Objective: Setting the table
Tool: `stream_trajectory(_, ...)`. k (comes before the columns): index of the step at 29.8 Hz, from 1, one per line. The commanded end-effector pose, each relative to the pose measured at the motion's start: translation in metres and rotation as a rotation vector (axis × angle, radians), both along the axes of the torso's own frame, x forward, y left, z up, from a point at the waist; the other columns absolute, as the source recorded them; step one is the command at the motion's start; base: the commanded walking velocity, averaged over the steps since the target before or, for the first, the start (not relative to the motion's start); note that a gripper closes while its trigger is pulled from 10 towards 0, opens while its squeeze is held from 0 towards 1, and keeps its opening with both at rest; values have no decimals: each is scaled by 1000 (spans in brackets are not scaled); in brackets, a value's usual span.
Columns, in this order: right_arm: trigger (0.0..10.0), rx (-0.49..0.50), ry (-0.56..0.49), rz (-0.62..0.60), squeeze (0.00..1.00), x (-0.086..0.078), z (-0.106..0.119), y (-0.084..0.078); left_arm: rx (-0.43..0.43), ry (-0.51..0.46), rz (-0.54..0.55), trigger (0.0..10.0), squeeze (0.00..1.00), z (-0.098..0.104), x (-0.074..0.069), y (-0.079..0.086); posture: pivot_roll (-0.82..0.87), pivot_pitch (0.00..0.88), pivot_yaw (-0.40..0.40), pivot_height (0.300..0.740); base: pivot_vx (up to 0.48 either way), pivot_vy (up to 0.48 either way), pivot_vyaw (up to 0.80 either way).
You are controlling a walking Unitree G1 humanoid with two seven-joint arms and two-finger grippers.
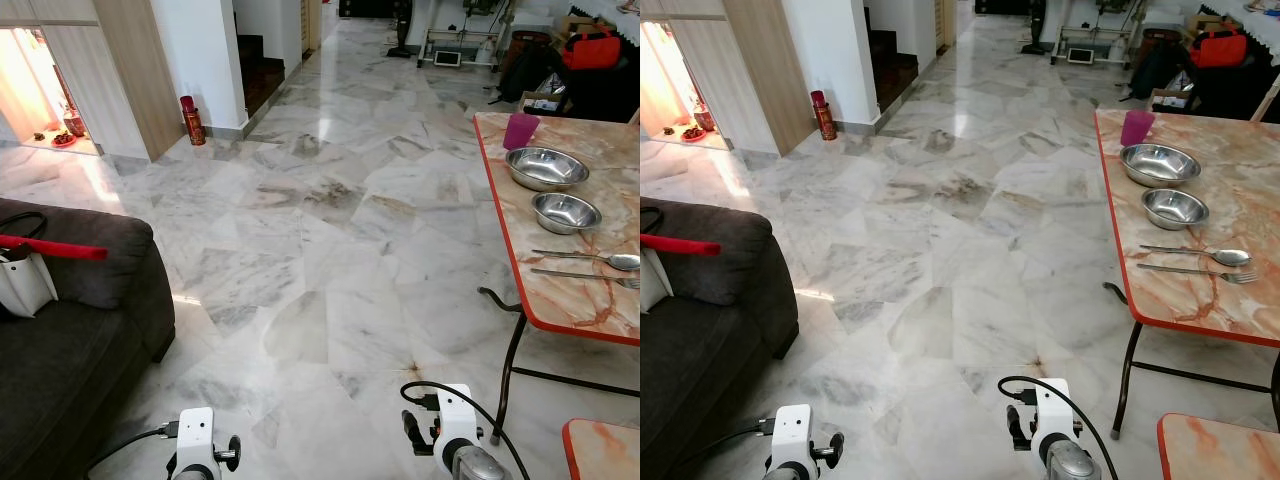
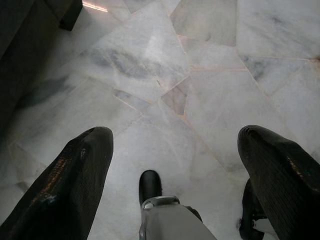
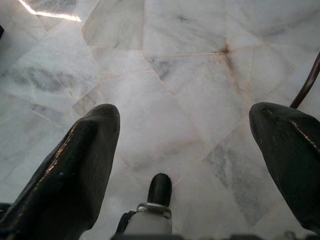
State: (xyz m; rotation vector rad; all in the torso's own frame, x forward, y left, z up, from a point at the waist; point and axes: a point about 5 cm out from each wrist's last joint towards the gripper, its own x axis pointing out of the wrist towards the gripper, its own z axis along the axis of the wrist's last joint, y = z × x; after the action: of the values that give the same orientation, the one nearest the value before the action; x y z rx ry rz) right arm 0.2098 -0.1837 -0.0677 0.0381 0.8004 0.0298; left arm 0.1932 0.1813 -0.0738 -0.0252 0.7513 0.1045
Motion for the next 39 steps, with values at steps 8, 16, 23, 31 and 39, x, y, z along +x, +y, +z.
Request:
stream_trajectory(8, 10000, 1, -7, -2, 0, -1, 0, 0, -4, 16, 4, 10000, 0, -2, -3, 1, 6, 0, -25, 740, 0, 0, 0)
stream_trajectory(16, 10000, 3, -6, -6, 0, -1, -1, 1, -1, 17, 12, 10000, 0, -3, -5, 2, 9, 0, -27, 740, 0, 0, 0)
stream_trajectory(23, 10000, -2, 15, -2, 0, -3, -2, 3, -1, 14, 24, 10000, 0, -3, -6, 2, 17, 0, -28, 740, 0, 0, -457)
stream_trajectory(31, 10000, -3, 20, 11, 0, -4, -3, 5, 1, 10, 31, 10000, 0, -3, -6, 3, 17, 0, -30, 740, 0, 0, -795)
stream_trajectory(39, 10000, 2, 8, 3, 0, -4, -3, 3, 3, 9, 38, 10000, 0, -3, -7, 3, 18, 0, -33, 740, 0, 0, -256)
